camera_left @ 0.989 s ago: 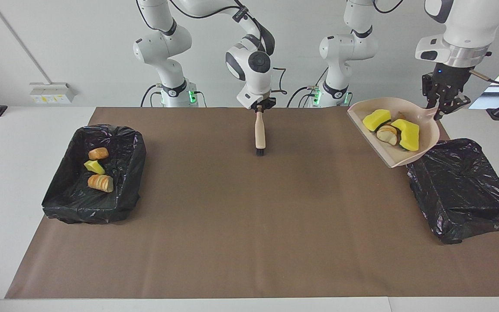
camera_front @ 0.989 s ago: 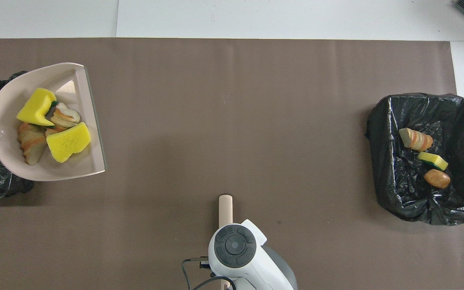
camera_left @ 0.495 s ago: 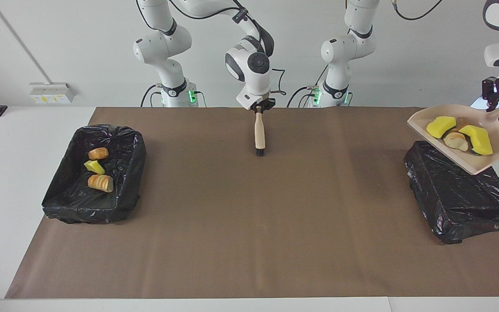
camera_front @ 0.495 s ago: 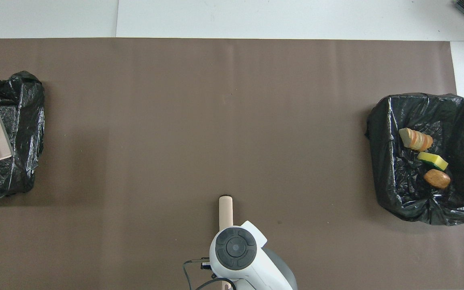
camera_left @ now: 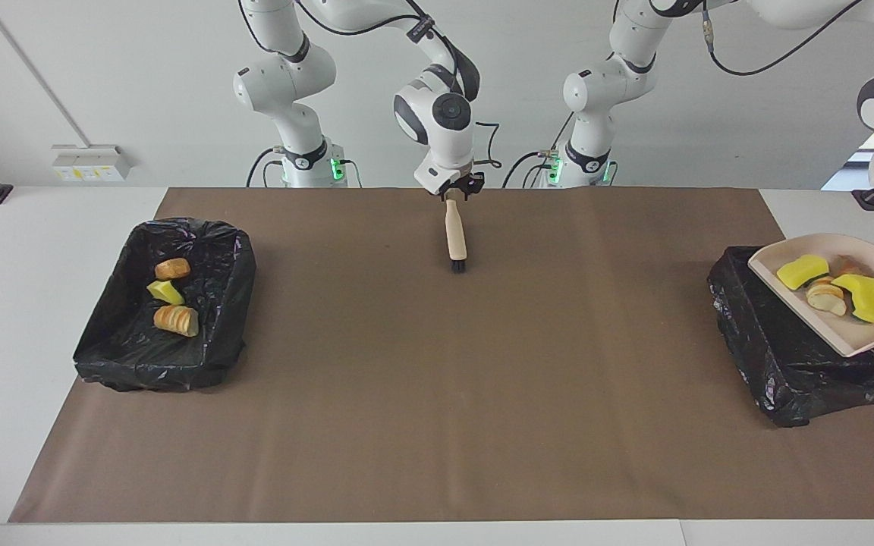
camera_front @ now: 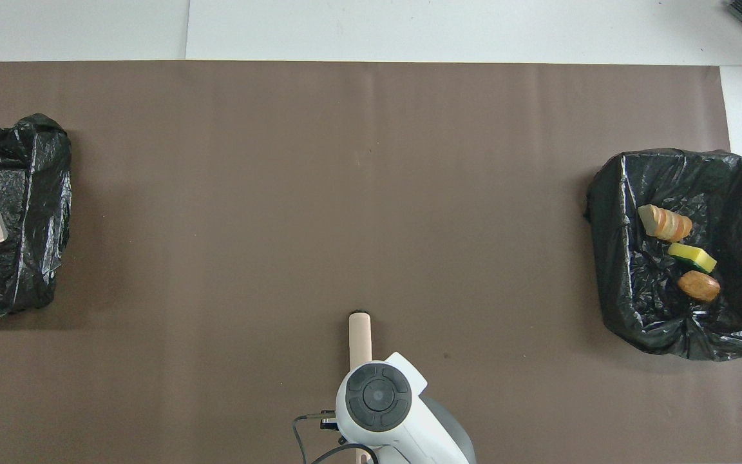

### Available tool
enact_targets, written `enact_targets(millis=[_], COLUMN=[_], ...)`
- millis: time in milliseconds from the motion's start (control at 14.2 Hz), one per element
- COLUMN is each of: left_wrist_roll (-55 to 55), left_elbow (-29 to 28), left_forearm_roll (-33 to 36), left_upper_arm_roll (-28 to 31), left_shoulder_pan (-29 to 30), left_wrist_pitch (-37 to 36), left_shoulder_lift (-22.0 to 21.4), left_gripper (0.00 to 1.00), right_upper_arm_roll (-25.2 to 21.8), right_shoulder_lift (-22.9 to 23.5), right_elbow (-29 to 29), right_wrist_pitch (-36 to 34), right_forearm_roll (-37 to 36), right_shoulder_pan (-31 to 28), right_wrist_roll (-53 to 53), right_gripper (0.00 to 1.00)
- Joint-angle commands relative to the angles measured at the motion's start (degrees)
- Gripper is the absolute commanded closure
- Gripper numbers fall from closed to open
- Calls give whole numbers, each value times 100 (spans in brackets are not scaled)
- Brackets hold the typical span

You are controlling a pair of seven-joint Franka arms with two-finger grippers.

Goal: Sweep and dump trash in bin
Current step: 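Lay the brush on the table and withdraw the right gripper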

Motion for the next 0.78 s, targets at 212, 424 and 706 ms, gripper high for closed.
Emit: enact_targets(millis=[212, 424, 706], left_wrist_roll=[53, 1, -8], left_elbow=[-250, -426, -399], left_forearm_roll=[1661, 2602, 3341], left_upper_arm_roll=[-24, -24, -16], left_shoulder_pan=[1, -236, -368], left_wrist_pitch=[78, -124, -449], left_shoulder_lift=[100, 56, 21], left_gripper=[100, 100, 100], right_upper_arm_roll=[29, 20, 20], right_shoulder_lift=[-299, -651, -933], right_elbow=[858, 1167, 1465], right_wrist_pitch=[-881, -1568, -1937], right_forearm_roll=[-441, -493, -652], right_shoulder_pan=[-943, -1471, -2096], right_wrist_roll=[-308, -686, -1090], right_gripper=[0, 0, 0])
